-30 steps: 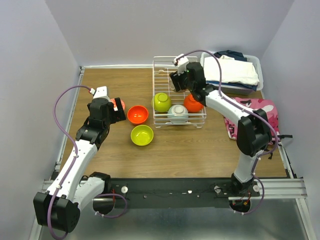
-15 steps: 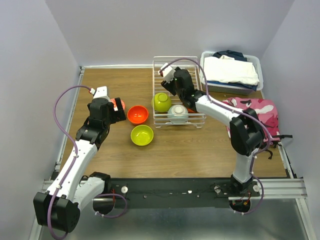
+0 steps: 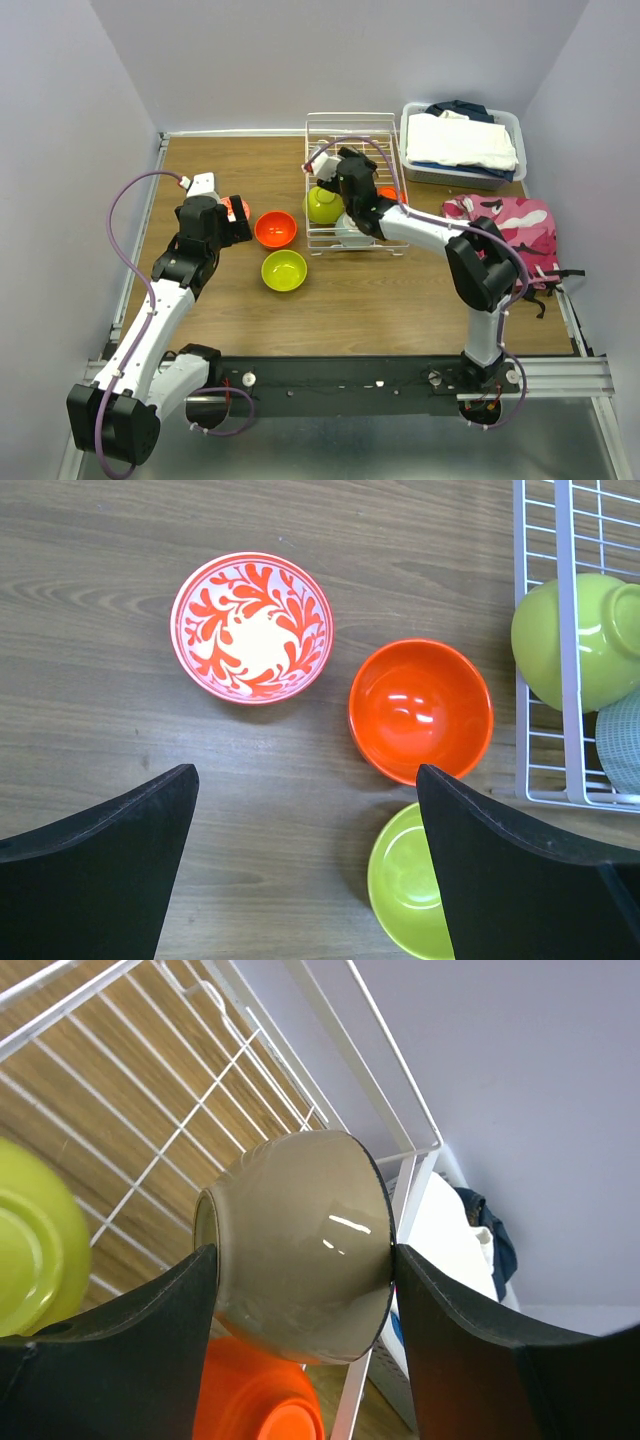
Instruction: Unload the bowls from the dish rack
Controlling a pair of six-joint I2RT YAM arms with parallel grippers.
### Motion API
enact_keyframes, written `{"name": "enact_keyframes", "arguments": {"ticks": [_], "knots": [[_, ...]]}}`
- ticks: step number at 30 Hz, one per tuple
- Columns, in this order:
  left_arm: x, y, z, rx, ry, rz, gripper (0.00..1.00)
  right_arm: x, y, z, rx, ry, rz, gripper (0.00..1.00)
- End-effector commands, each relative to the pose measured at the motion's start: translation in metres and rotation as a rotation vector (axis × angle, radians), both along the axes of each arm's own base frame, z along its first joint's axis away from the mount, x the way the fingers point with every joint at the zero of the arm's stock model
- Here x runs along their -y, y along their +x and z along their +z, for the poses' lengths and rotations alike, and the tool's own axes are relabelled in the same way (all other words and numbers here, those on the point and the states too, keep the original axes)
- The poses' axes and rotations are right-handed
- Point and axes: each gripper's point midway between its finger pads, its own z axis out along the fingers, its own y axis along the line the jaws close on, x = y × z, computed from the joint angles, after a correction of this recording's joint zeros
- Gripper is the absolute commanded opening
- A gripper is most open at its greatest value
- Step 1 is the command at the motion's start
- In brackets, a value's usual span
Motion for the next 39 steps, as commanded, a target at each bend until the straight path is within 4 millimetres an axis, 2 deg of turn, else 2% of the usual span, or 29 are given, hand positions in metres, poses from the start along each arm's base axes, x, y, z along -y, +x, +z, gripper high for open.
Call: {"name": "enact_keyframes", "arguments": {"ticks": [1, 3, 5, 7, 8, 11, 12, 15, 16, 18, 19, 20, 21, 26, 31, 39], "knots": [[0.013, 0.004, 0.009, 0.01, -0.051, -0.045, 0.99, -0.007, -0.019, 0.046, 0.18, -0.056, -0.01, 0.16], [0.015, 0.006, 0.01, 0.009, -0.068, -0.051, 0.99, -0.011, -0.03, 0.056, 0.22, -0.074, -0.009, 0.17], [0.013, 0.01, 0.013, 0.01, -0.087, -0.042, 0.99, -0.018, -0.044, 0.055, 0.235, -0.091, 0.011, 0.17], [0.014, 0.014, 0.018, 0.014, -0.112, -0.042, 0.99, -0.019, -0.055, 0.063, 0.26, -0.122, 0.012, 0.17], [0.015, 0.015, 0.02, 0.01, -0.12, -0.047, 0.99, -0.024, -0.064, 0.059, 0.268, -0.133, 0.027, 0.17], [0.017, 0.02, 0.03, 0.002, -0.142, -0.055, 0.99, -0.028, -0.082, 0.071, 0.316, -0.158, 0.036, 0.17], [0.018, 0.021, 0.032, -0.001, -0.144, -0.055, 0.99, -0.027, -0.087, 0.065, 0.314, -0.189, 0.037, 0.17], [0.017, 0.028, 0.045, 0.0, -0.146, -0.048, 0.99, -0.032, -0.104, 0.068, 0.333, -0.208, 0.055, 0.17], [0.018, 0.033, 0.053, 0.008, -0.149, -0.05, 0.99, -0.032, -0.109, 0.061, 0.326, -0.229, 0.063, 0.18], [0.021, 0.034, 0.058, -0.007, -0.156, -0.065, 0.99, -0.037, -0.12, 0.055, 0.333, -0.252, 0.077, 0.18], [0.024, 0.038, 0.056, -0.025, -0.162, -0.075, 0.99, -0.034, -0.125, 0.044, 0.325, -0.279, 0.082, 0.19], [0.025, 0.041, 0.066, -0.017, -0.166, -0.074, 0.99, -0.037, -0.13, 0.046, 0.347, -0.265, 0.087, 0.19], [0.033, 0.041, 0.068, -0.029, -0.19, -0.113, 0.99, -0.036, -0.132, 0.041, 0.351, -0.295, 0.081, 0.2], [0.051, 0.049, 0.076, -0.08, -0.261, -0.164, 0.99, -0.034, -0.147, 0.029, 0.38, -0.328, 0.067, 0.2], [0.069, 0.05, 0.075, -0.127, -0.321, -0.221, 0.99, -0.037, -0.153, 0.016, 0.369, -0.351, 0.078, 0.2], [0.108, 0.048, 0.073, -0.205, -0.381, -0.35, 0.99, -0.041, -0.163, 0.013, 0.42, -0.388, 0.069, 0.2]]}}
